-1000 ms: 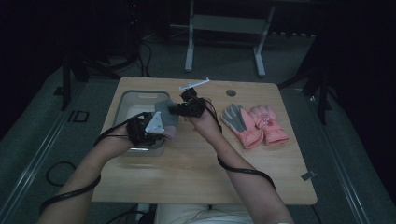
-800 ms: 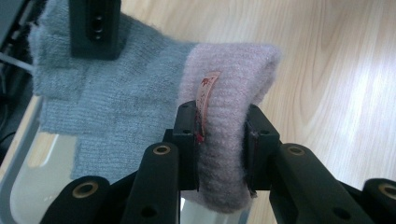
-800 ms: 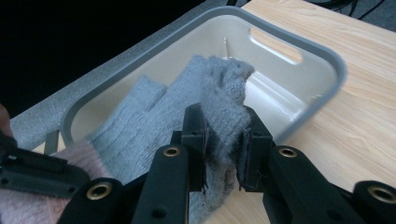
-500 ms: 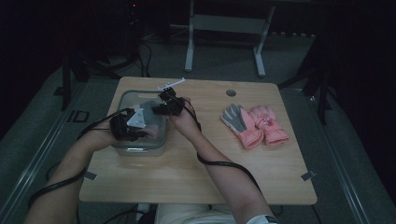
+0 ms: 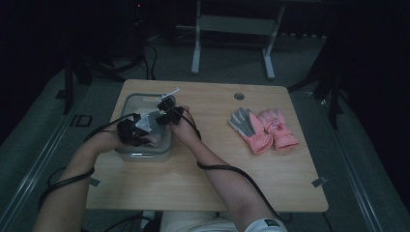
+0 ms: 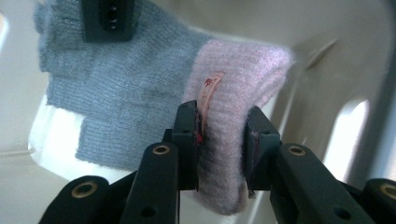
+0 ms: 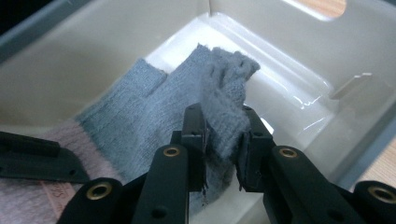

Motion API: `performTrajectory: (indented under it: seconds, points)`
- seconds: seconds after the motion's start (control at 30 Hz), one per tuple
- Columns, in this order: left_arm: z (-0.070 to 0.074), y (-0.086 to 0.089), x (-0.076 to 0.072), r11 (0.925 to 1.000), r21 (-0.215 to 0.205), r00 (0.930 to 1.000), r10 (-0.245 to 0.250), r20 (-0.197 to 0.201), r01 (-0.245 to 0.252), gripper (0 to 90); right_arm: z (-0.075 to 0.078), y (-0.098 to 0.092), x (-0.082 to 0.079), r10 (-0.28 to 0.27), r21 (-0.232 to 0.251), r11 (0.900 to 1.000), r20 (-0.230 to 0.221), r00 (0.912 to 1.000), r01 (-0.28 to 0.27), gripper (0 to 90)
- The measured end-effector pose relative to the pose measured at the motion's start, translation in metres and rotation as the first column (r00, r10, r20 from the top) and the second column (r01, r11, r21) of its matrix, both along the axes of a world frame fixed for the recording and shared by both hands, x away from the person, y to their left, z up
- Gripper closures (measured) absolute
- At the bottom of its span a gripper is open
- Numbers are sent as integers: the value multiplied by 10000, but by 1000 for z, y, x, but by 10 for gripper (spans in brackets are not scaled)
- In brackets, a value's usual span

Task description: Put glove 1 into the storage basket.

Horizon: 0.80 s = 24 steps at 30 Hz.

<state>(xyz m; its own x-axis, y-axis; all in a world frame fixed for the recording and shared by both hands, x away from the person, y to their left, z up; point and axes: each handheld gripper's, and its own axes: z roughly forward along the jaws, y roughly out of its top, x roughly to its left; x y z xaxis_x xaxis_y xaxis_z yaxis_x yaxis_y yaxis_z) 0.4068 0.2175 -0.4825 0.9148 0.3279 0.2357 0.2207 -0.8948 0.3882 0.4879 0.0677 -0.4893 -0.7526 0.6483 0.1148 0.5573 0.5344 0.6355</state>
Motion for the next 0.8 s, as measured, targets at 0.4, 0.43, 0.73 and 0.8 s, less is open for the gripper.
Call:
performTrajectory:
  seconds: [0.4, 0.43, 0.73, 0.8]
  points:
    - [-12, -5, 11, 9970, 749, 9970, -129, -766, 186, 698, -3, 3, 5, -318, -532, 9981, -382, 9988, 298, 655]
    - [-12, -6, 12, 9971, 751, 9978, -23, -668, 73, 694, -2, 0, 7, -339, -371, 9988, -493, 9982, 321, 656]
    - [3, -5, 15, 9976, -244, 9914, 621, -1154, -654, 539, 12, -16, 7, -55, 484, 9988, -591, 9982, 84, 576]
    - [9, -4, 14, 9940, -271, 9897, 1025, -1001, -1057, 441, 16, -21, 6, 47, 599, 9982, -537, 9985, -15, 571]
